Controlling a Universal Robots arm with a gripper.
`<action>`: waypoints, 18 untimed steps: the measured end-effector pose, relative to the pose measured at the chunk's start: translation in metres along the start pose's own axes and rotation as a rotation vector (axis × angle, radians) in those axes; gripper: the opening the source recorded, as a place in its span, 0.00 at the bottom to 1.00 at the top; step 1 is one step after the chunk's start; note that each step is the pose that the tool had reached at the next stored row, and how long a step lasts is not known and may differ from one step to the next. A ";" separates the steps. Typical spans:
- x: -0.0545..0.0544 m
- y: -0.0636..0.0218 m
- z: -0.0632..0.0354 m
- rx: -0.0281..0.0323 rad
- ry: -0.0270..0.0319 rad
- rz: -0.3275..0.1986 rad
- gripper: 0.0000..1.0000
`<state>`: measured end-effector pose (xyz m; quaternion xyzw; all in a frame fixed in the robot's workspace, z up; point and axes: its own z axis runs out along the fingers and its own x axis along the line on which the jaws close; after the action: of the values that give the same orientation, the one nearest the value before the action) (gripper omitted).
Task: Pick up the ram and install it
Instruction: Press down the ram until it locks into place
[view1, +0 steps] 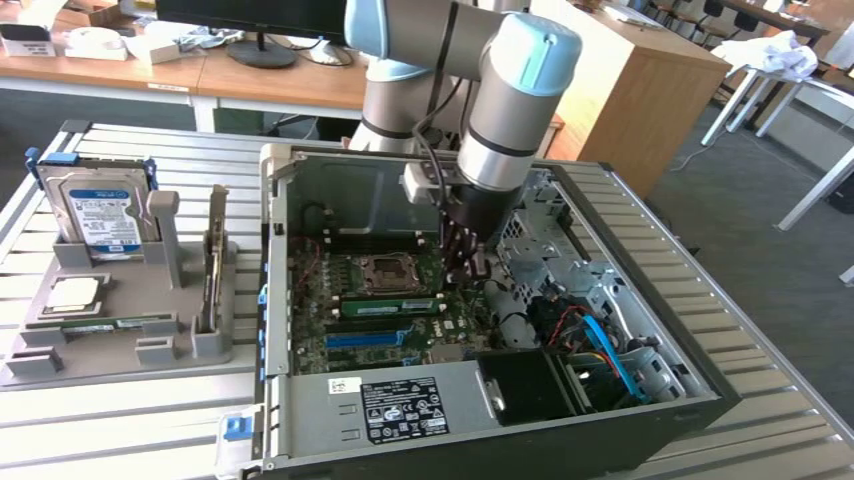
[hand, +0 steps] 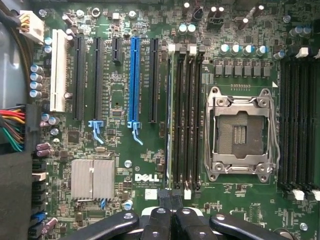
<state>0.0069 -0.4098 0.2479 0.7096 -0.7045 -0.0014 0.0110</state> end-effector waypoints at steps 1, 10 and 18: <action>0.000 0.0000 0.0009 0.0000 0.0000 0.000 0.10; 0.000 -0.0001 0.0076 -0.0001 0.0001 0.000 0.10; 0.000 -0.0002 0.0095 0.0000 -0.0001 0.000 0.10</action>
<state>0.0069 -0.4095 0.2384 0.7096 -0.7046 -0.0014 0.0110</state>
